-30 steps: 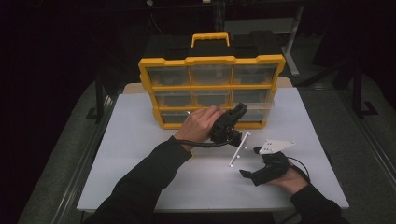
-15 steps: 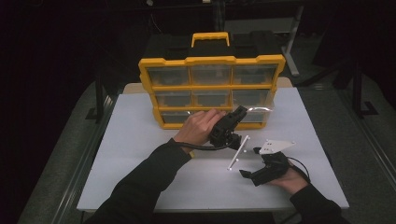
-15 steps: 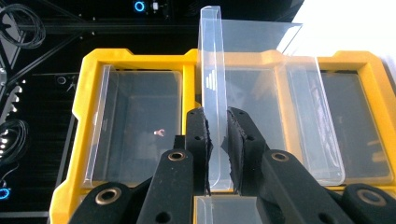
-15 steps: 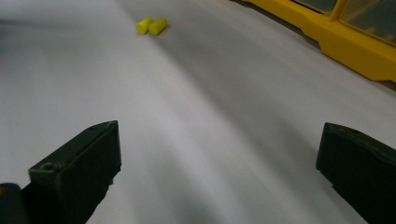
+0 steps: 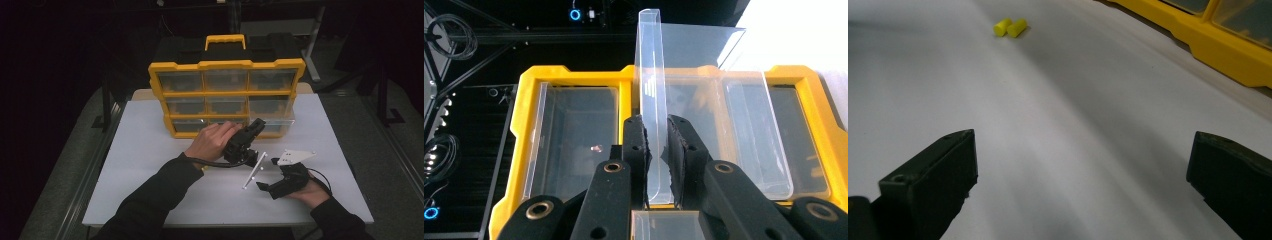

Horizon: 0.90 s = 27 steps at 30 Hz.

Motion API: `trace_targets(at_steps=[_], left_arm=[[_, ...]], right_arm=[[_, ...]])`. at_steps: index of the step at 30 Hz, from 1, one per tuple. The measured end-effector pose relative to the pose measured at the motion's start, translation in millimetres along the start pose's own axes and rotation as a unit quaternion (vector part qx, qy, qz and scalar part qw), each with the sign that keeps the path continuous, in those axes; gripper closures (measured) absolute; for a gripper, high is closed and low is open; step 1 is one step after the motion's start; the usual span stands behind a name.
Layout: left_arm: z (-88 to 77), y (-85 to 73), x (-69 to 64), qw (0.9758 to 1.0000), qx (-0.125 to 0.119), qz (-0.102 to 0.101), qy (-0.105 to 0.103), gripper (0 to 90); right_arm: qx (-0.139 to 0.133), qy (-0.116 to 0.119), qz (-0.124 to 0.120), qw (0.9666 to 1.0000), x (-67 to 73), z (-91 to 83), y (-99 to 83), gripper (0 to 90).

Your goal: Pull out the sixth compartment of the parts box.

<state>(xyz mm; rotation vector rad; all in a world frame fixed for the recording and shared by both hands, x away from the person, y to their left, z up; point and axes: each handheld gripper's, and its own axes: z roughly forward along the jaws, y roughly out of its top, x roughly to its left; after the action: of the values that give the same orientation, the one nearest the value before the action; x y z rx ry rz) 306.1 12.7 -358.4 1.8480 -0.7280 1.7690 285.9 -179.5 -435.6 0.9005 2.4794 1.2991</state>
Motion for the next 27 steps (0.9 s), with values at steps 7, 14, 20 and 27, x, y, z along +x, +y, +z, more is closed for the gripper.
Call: trace_targets(at_steps=[7, 14, 20, 27], left_arm=[[-2.8, 2.2, -1.1, 1.0, -0.003, -0.001, 0.003, 79.0], [-2.9, 2.0, -1.1, 1.0, -0.003, -0.007, 0.001, 78.0], [-2.4, 0.5, -0.8, 0.9999, -0.001, -0.016, 0.006, 66.3], [-5.2, -4.2, 2.4, 0.9994, 0.001, -0.032, 0.01, 48.2]], right_arm=[[0.001, 0.0, -0.001, 1.0, -0.1, 0.1, 0.0, 0.0], [0.001, 0.0, -0.001, 1.0, 0.1, 0.3, 0.0, 0.0], [0.001, 0.0, 0.0, 1.0, -0.2, 0.4, 0.0, 0.0], [0.0, 0.0, 0.002, 1.0, -1.4, 0.5, 0.4, 0.0]])
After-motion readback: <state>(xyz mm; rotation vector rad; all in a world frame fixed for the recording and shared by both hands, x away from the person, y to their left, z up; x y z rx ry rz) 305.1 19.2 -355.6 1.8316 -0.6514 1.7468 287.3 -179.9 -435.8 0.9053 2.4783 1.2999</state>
